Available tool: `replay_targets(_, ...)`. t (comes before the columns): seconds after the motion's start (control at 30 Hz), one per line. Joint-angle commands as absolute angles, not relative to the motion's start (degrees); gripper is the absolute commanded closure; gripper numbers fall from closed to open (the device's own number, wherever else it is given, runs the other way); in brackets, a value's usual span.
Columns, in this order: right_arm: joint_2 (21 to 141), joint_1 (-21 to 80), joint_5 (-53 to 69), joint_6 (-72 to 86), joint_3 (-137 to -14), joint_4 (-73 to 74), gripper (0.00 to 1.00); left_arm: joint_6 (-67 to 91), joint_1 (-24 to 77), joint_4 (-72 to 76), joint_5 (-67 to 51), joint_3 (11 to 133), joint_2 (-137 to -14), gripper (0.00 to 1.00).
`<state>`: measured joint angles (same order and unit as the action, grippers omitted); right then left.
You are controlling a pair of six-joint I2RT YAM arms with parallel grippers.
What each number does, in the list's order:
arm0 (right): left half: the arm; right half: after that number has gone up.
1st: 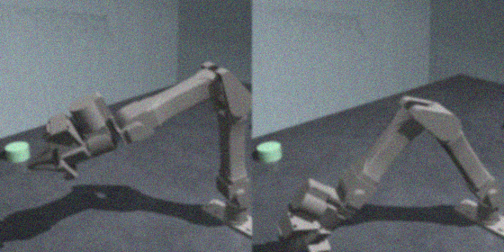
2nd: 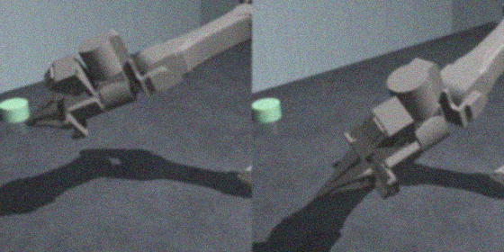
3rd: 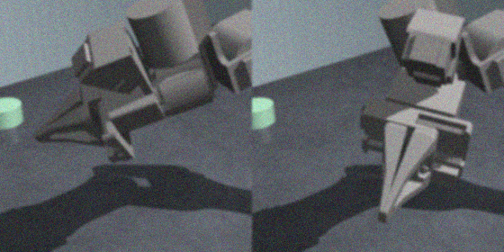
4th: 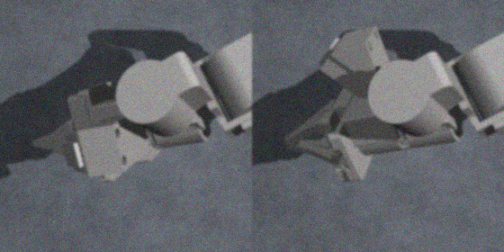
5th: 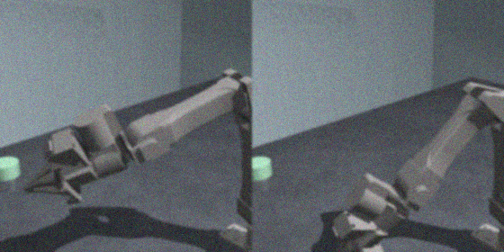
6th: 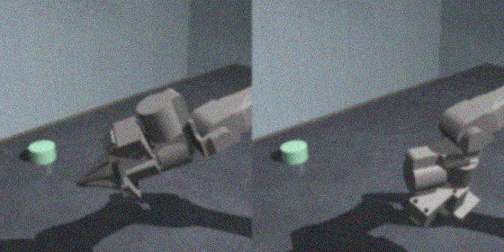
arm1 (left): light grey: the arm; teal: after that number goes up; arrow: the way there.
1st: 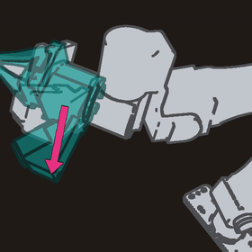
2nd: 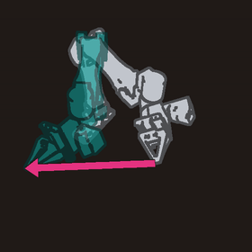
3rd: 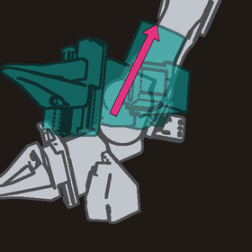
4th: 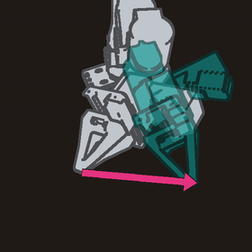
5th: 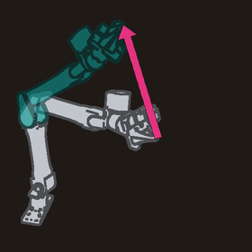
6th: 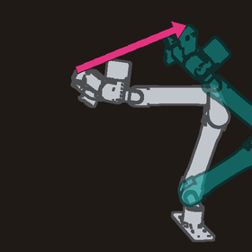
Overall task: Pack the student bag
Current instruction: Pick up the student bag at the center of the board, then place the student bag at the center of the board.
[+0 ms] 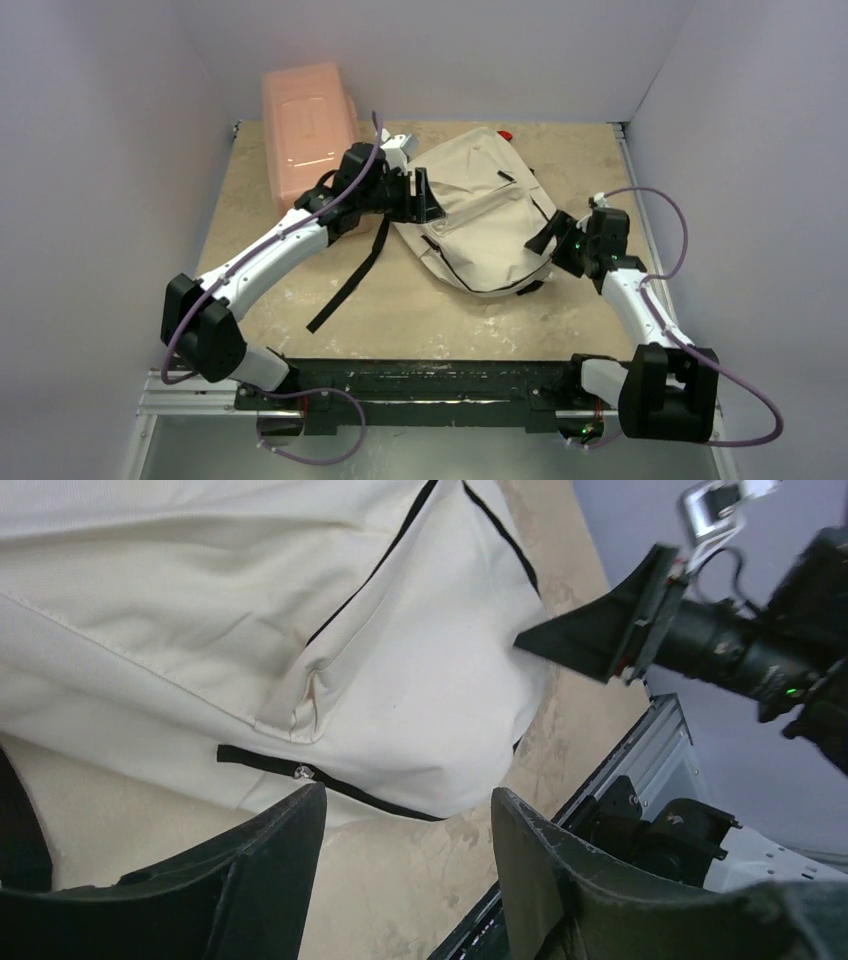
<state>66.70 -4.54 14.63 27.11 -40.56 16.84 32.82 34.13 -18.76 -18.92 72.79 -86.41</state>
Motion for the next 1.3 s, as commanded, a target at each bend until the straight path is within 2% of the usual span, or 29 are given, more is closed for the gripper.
replay_targets(0.0, 63.2, -4.5, 27.8, 38.9, -29.0, 3.0, 0.15, 28.7, 34.0, -19.2, -19.1, 73.0, -81.0, 0.40)
replay_targets(0.1, 64.6, -4.0, 31.7, 44.5, -23.9, -8.9, 0.18, 27.9, 34.0, -19.0, -19.4, 72.3, -79.8, 0.40)
replay_targets(0.13, 65.0, -3.9, 31.6, 45.3, -23.4, -10.4, 0.24, 27.7, 34.0, -19.1, -19.4, 72.0, -79.5, 0.40)
replay_targets(0.17, 65.5, -3.8, 31.4, 45.8, -23.2, -11.2, 0.33, 27.6, 34.0, -19.0, -19.4, 71.6, -79.2, 0.40)
replay_targets(0.2, 65.8, -3.8, 31.2, 46.2, -23.3, -11.0, 0.47, 27.7, 34.0, -19.0, -19.5, 71.4, -78.8, 0.40)
replay_targets(0.23, 65.8, -3.8, 31.0, 46.4, -23.8, -10.2, 0.66, 27.6, 34.0, -19.1, -19.4, 71.3, -78.6, 0.41)
replay_targets(0.3, 62.8, -3.4, 27.7, 45.3, -26.8, -4.0, 0.78, 27.2, 34.0, -19.1, -18.9, 71.1, -77.8, 0.41)
replay_targets(0.33, 60.1, -3.3, 25.7, 44.1, -29.0, 0.1, 0.97, 27.0, 34.0, -19.2, -18.7, 71.2, -77.5, 0.41)
replay_targets(0.37, 57.3, -3.3, 24.1, 42.7, -31.8, 4.6, 1.00, 26.7, 34.0, -19.4, -18.2, 71.2, -77.1, 0.41)
replay_targets(0.43, 53.2, -3.3, 22.0, 39.9, -40.5, 12.8, 1.00, 26.1, 34.0, -19.8, -17.3, 71.2, -76.4, 0.41)
replay_targets(0.5, 52.2, -4.1, 24.7, 38.9, -49.2, 17.2, 1.00, 25.9, 34.0, -19.9, -17.0, 71.3, -76.1, 0.41)
replay_targets(0.6, 55.7, -4.8, 29.4, 39.3, -63.5, 19.5, 1.00, 26.3, 34.0, -19.9, -17.0, 71.1, -75.7, 0.41)
replay_targets(0.67, 58.9, -5.0, 27.8, 39.8, -73.1, 20.4, 1.00, 26.3, 34.0, -19.8, -16.6, 71.0, -75.1, 0.41)
replay_targets(0.77, 66.4, -5.4, 26.1, 38.5, -88.8, 21.8, 1.00, 25.8, 34.1, -20.0, -15.3, 70.8, -74.1, 0.41)
replay_targets(1.07, 96.2, -5.5, 34.4, 40.3, -135.0, 26.9, 1.00, 23.6, 34.0, -20.5, -12.1, 70.4, -72.7, 0.41)
replay_targets(1.17, 101.5, -5.6, 36.1, 42.8, -144.9, 26.8, 1.00, 23.2, 34.0, -20.7, -11.4, 70.5, -72.8, 0.41)
replay_targets(1.27, 101.7, -6.5, 36.4, 43.8, -145.7, 25.8, 1.00, 23.0, 34.0, -21.0, -11.3, 70.7, -73.2, 0.41)
